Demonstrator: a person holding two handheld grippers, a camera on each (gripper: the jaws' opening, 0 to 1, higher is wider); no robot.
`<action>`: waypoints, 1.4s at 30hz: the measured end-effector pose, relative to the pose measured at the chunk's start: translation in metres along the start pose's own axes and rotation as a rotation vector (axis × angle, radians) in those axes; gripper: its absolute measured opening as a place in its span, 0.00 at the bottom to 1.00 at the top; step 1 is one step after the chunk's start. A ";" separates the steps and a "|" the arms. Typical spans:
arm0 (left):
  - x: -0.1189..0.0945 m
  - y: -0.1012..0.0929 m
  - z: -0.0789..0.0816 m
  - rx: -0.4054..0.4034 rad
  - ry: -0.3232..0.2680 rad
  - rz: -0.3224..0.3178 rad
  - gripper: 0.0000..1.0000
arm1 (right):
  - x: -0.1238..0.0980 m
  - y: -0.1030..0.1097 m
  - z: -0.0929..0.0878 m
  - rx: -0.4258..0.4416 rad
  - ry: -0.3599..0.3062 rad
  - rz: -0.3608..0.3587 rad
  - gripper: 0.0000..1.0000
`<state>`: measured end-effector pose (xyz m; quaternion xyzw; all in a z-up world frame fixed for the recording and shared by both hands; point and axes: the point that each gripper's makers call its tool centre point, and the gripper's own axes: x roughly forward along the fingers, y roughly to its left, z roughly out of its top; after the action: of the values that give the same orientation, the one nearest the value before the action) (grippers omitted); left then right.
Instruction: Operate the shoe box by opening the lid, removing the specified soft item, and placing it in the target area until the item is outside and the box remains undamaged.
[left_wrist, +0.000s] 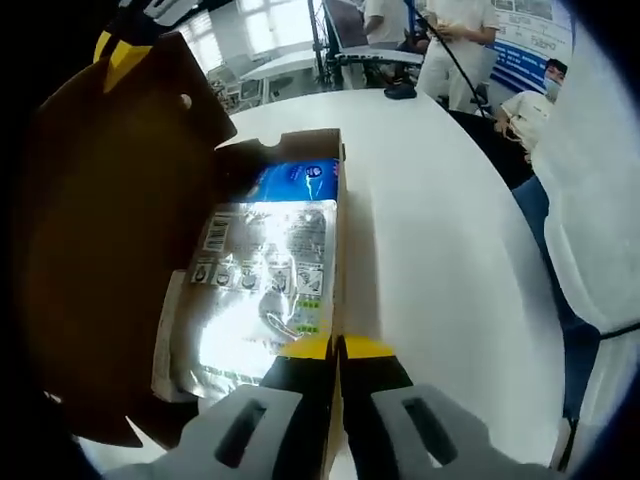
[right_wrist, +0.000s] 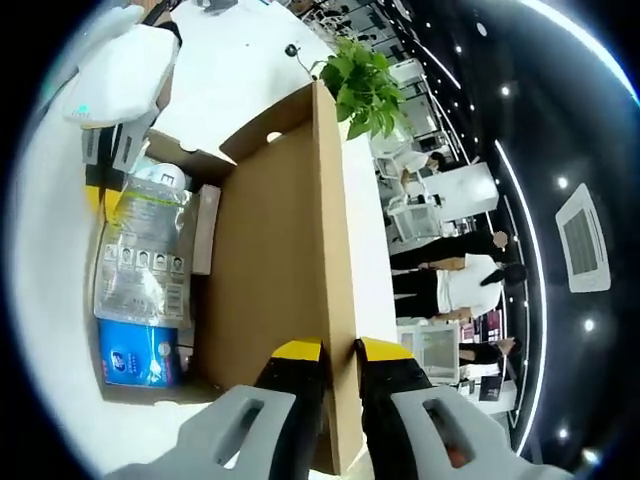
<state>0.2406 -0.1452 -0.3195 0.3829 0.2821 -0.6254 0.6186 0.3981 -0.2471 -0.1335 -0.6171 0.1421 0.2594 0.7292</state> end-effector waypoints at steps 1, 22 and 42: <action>0.000 0.000 0.000 -0.003 0.000 0.001 0.02 | 0.001 -0.001 0.000 0.004 0.000 0.003 0.09; 0.001 -0.001 0.001 -0.013 -0.004 0.001 0.02 | 0.015 -0.008 -0.005 -0.056 0.018 0.007 0.06; 0.000 -0.001 0.001 -0.023 -0.006 0.002 0.02 | 0.028 -0.016 -0.009 -0.027 0.019 0.098 0.06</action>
<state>0.2397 -0.1462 -0.3189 0.3744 0.2869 -0.6225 0.6245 0.4305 -0.2521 -0.1371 -0.6216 0.1756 0.2906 0.7059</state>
